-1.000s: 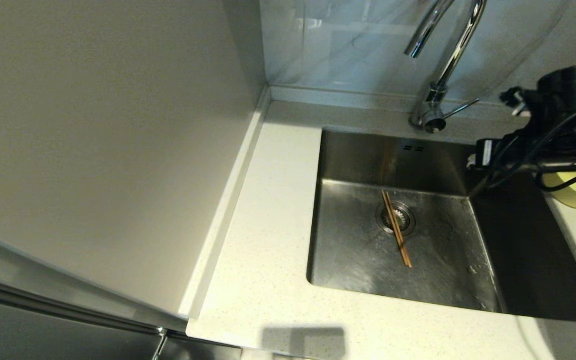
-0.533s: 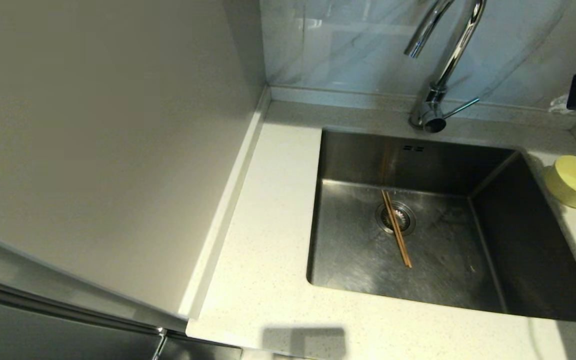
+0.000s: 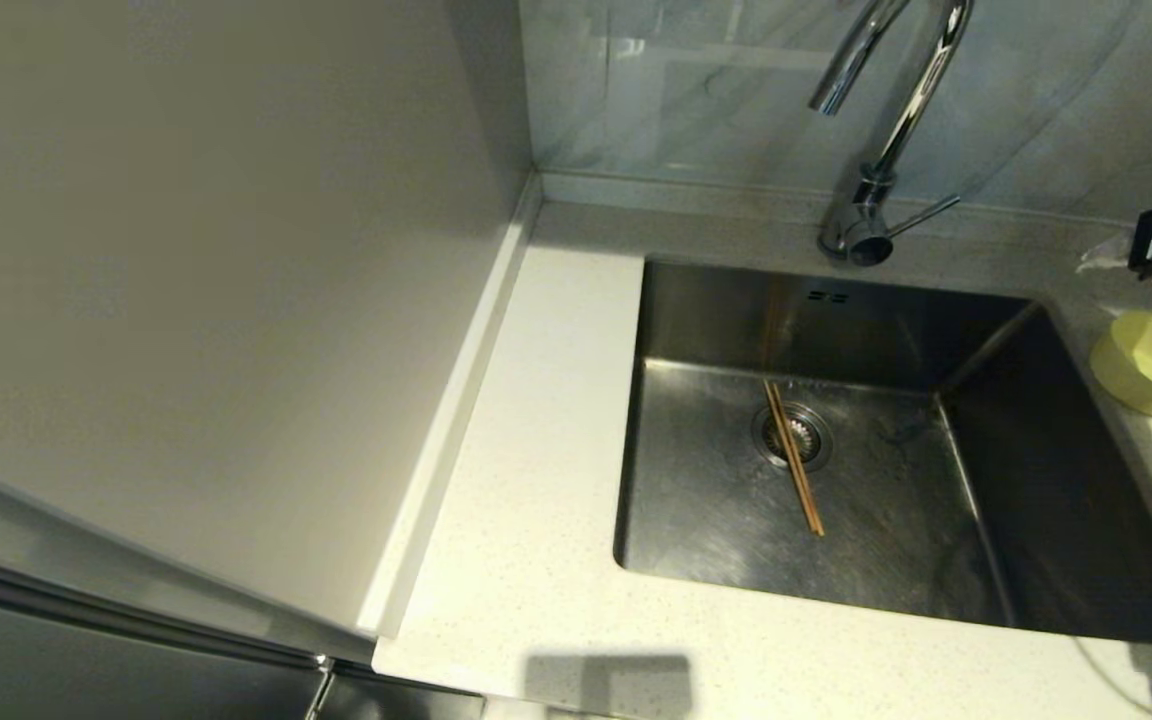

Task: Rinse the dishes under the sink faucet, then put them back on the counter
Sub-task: Put a bowl into the sink

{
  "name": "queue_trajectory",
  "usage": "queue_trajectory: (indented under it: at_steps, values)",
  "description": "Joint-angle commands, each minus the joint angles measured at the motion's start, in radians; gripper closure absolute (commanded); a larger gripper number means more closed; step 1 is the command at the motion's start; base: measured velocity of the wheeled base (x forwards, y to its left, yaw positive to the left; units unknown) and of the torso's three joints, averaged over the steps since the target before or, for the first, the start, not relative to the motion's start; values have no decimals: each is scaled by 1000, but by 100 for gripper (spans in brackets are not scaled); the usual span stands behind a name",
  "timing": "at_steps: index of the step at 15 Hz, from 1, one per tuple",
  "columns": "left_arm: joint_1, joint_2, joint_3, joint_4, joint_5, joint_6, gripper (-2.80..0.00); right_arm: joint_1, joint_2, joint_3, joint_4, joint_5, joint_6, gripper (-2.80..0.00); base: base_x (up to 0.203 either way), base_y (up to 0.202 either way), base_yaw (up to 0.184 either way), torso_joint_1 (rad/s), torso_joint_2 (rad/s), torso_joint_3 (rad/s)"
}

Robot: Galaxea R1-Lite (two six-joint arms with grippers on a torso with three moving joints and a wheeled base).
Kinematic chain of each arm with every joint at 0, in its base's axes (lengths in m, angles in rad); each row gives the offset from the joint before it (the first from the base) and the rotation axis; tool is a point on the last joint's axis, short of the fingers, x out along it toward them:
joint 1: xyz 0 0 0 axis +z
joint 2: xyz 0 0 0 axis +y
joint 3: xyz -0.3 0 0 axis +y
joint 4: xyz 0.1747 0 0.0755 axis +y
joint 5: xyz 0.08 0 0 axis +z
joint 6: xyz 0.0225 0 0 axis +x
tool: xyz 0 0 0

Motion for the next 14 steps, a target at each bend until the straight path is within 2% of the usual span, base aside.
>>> queue_trajectory:
  at_steps: [1, 10, 13, 14]
  values:
    - [0, -3, 0, 0, 0, 0, 0, -24, 56, 0, -15, 1, 0, -280, 0, 0, 0, 0, 0, 0]
    - [0, -3, 0, 0, 0, 0, 0, -51, 68, 155, -18, -5, 0, -280, 0, 0, 0, 0, 0, 0]
    - [0, -3, 0, 0, 0, 0, 0, -51, 87, 157, -50, -4, 1, -280, 0, 0, 0, 0, 0, 0]
    - [0, -3, 0, 0, 0, 0, 0, -49, 88, 150, -54, 1, 3, 0, 0, 0, 0, 0, 0, 0]
